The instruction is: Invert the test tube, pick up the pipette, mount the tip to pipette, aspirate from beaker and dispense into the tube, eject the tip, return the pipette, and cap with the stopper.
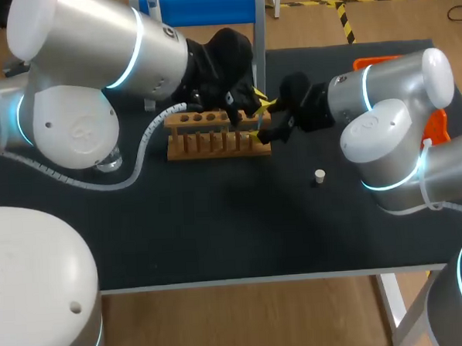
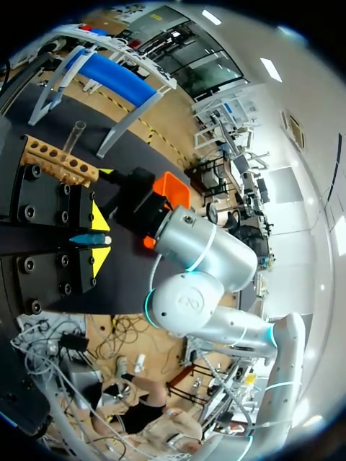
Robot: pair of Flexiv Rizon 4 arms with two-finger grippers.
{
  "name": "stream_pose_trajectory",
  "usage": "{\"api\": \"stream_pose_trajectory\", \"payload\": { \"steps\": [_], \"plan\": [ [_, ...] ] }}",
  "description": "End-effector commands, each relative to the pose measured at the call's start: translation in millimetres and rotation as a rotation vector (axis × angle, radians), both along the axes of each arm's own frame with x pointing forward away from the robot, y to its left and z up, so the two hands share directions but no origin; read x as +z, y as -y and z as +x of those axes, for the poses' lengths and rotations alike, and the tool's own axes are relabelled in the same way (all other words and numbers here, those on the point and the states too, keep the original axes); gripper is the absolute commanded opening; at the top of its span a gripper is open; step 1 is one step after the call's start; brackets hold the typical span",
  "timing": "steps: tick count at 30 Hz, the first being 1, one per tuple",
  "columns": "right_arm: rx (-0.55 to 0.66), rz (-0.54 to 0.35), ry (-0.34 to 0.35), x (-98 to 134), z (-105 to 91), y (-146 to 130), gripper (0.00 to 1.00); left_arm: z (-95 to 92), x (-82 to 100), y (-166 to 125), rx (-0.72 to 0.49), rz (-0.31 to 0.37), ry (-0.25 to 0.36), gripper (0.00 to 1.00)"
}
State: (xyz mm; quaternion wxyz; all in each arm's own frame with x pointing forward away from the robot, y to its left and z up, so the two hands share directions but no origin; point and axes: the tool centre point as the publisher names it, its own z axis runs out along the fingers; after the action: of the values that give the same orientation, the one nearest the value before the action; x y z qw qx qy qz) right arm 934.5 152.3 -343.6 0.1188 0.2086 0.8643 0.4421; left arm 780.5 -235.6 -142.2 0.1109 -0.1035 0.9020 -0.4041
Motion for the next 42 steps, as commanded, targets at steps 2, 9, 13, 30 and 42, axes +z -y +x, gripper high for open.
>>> {"api": "stream_pose_trajectory", "payload": {
  "steps": [2,9,13,30,42],
  "plan": [
    [0.003,0.019,0.016,12,-19.0,18,1.0,-0.1,1.2,0,0.0,0.004,-0.003,0.0],
    [0.056,0.083,0.036,22,-49.9,42,1.0,-0.1,1.2,0,0.0,0.004,-0.003,0.0],
    [0.098,0.12,0.057,28,-66.4,50,1.0,-0.1,1.2,0,0.0,0.004,-0.003,0.0],
    [0.255,0.327,0.215,71,-104.6,61,1.0,-0.1,1.2,0,0.0,0.004,-0.003,0.0],
    [0.41,0.476,0.292,98,-125.5,59,1.0,-0.1,1.2,0,0.0,0.004,-0.003,0.0]
  ]
}}
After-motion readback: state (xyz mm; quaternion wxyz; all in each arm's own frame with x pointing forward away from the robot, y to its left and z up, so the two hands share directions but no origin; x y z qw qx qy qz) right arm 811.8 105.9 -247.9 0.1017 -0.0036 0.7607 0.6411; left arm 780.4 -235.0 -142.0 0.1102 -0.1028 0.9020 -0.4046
